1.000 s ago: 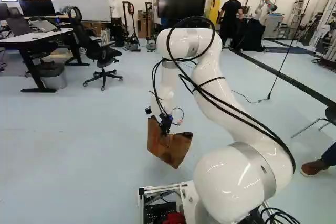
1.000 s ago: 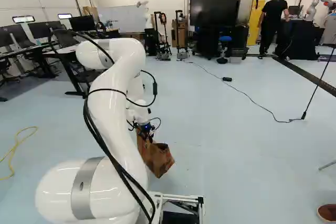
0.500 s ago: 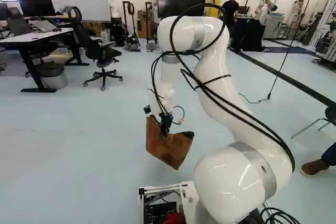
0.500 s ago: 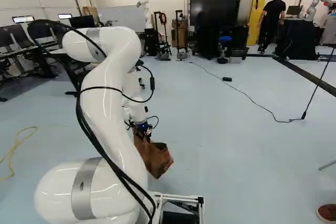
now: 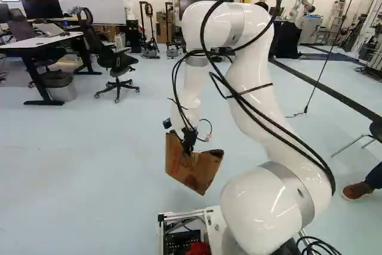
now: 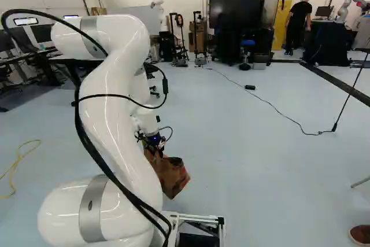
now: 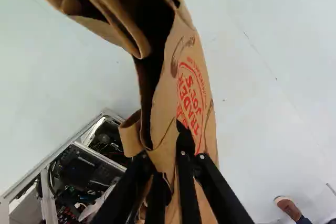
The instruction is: Pick up the grocery bag from the ground
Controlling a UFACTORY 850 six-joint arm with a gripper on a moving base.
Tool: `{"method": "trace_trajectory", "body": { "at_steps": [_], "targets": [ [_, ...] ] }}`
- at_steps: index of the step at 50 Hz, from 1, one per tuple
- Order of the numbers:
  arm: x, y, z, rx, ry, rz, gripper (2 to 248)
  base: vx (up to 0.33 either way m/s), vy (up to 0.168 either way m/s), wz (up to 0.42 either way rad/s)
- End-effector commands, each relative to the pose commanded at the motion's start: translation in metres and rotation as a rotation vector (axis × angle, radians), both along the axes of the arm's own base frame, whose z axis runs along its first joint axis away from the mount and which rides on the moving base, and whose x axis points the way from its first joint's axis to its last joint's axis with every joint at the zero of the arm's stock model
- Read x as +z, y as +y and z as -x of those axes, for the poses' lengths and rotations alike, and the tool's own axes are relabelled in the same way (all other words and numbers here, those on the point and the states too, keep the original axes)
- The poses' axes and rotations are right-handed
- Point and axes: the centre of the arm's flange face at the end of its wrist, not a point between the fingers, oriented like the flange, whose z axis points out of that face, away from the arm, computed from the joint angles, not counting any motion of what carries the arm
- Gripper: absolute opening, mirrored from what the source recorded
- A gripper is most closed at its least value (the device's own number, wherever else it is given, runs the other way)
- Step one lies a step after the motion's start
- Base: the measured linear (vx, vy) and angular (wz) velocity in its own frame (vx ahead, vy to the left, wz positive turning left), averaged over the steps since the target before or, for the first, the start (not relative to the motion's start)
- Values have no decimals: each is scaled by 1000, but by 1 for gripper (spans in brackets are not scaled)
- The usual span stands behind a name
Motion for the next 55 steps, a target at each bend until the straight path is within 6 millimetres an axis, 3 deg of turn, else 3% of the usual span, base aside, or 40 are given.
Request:
{"method": "trace_trajectory", "body": {
  "at_steps": [45,55],
  "targets": [
    [66,-3,68,37,-44,-12,21,0,0,0],
    [66,-4,68,34,-48,-15,21,0,0,0]
  ]
}}
